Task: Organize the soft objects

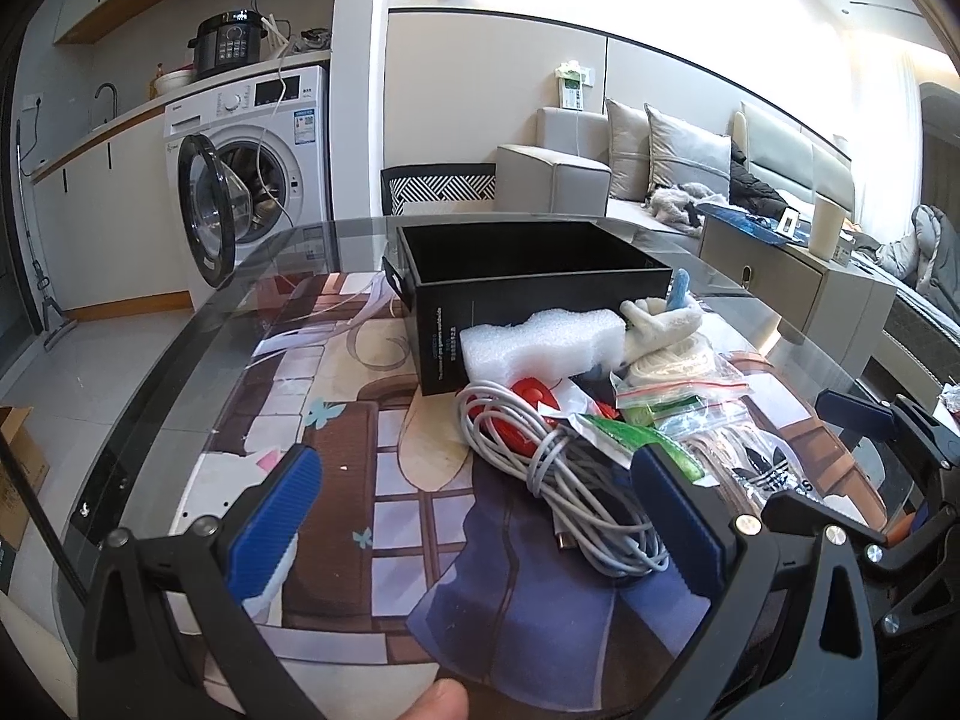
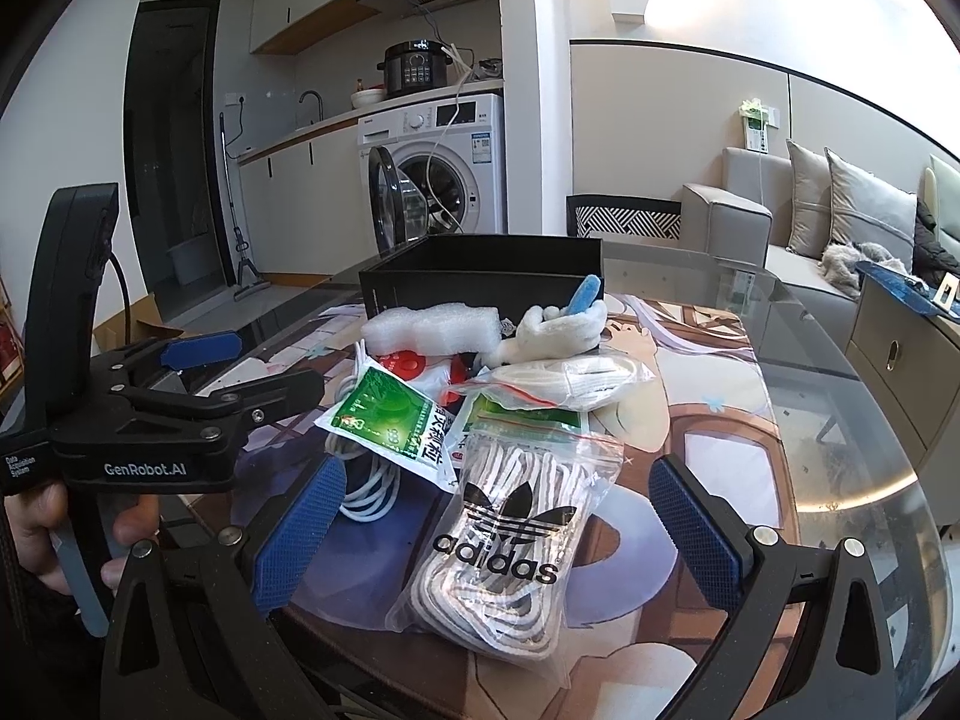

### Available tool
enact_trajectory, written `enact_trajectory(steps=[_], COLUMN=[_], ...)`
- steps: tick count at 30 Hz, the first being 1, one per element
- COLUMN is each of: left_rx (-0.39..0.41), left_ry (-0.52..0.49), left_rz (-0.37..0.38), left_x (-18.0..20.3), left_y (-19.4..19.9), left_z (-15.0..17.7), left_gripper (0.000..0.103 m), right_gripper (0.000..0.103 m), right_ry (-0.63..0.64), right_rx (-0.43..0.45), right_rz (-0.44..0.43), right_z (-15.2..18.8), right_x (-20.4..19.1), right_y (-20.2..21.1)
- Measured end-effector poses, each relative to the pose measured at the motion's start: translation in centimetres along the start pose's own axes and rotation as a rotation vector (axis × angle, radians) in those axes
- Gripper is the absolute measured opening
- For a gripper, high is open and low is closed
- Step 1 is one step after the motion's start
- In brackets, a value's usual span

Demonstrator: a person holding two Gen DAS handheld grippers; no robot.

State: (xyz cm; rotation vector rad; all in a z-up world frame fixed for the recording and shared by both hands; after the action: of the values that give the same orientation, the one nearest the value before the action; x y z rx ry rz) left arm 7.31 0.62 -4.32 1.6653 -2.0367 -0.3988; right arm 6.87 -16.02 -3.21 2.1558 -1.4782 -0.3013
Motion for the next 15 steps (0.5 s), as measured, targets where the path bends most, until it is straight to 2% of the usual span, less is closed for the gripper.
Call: enact_trajectory(steps=[4, 10, 15], left_rx=[-0.031, -0.039, -0.026], left_ry=[-0.004, -0.037, -0.043], left_rz=[-0.002, 0.025, 0.017], left_x=[-0.1, 0.6, 0.6], left_y=[-0.3, -0.4, -0.3], left_z=[0.3, 0.4, 0.3], left_gripper=[0.103, 0.103, 0.103], right_gripper=[0.103, 0.103, 0.103], right_ry=[0.001, 0.009, 0.019], right_rx=[-0.037, -0.065, -0.095], right_rz=[0.009, 0.027, 0.029], right_z=[0.5, 1.1, 1.6], right_x=[0.1, 0.3, 0.2], right_y=[-0.7, -1.3, -1.9])
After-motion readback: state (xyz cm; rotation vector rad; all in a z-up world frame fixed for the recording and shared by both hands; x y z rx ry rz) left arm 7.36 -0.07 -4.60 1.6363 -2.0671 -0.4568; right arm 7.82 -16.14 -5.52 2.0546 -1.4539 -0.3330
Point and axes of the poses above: each gripper's, at about its wrist camera, not at the fingertips, and y roughly against the way its jaws point, x to its right, z to its underside, the point moved 9 cm from there along -y, roughly the way its jaws point, and after that the axes turned 12 degrees about z, right-handed, at the moved point
